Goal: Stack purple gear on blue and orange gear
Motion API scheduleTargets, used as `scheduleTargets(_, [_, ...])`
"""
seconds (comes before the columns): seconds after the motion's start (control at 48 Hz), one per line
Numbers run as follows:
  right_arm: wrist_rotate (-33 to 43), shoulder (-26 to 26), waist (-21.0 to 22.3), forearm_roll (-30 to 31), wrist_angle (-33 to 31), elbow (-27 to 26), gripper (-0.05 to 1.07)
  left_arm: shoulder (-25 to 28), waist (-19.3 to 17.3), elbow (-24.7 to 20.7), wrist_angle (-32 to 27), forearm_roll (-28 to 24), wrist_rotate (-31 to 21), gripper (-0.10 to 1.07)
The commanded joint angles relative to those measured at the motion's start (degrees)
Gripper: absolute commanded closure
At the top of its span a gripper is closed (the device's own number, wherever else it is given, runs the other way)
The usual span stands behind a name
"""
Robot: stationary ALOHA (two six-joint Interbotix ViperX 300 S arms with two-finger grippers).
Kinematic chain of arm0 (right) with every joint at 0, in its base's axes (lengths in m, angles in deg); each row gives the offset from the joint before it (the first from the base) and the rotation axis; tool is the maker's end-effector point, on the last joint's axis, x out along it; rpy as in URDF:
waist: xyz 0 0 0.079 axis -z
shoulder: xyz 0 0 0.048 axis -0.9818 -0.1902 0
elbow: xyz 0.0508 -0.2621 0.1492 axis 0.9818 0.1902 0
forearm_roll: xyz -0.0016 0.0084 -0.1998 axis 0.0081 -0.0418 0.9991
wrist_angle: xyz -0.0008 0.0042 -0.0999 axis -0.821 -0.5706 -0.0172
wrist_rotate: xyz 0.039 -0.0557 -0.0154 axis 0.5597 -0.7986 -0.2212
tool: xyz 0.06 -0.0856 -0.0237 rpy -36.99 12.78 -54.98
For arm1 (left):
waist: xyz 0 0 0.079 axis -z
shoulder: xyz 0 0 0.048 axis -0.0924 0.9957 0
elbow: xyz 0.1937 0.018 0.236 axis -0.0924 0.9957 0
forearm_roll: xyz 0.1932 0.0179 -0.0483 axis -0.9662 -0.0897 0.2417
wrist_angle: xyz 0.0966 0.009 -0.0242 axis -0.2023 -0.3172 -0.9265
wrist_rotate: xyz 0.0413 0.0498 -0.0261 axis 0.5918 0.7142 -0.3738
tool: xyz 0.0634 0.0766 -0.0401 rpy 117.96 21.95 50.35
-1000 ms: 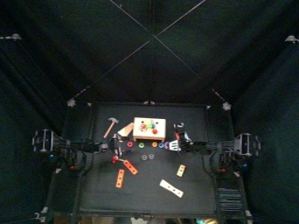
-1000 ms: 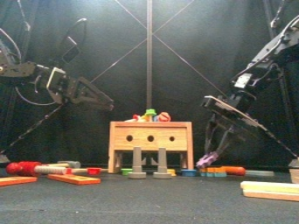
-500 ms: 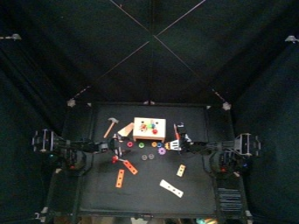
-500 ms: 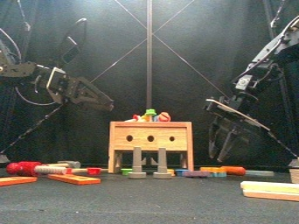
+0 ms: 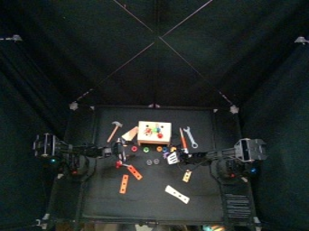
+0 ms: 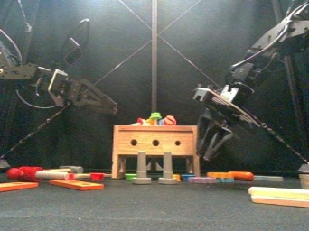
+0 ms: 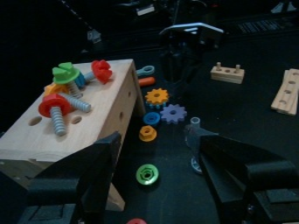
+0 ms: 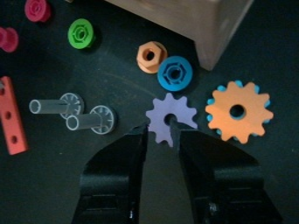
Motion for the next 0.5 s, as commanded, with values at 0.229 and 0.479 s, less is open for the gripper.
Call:
scheduleTargets(0.229, [-7.91,-1.14,-1.58,0.35,-5.36,-2.29,0.18,-0.18,0.00,-0.62,-0.97,0.09,-0.09,0.03])
scheduleTargets(0.479, [-11.78,-3.69,-1.14,-0.26,-5.36,-3.96,0.03,-0.26,0.00,-0.53,-1.14,0.09,-0.09,0.03])
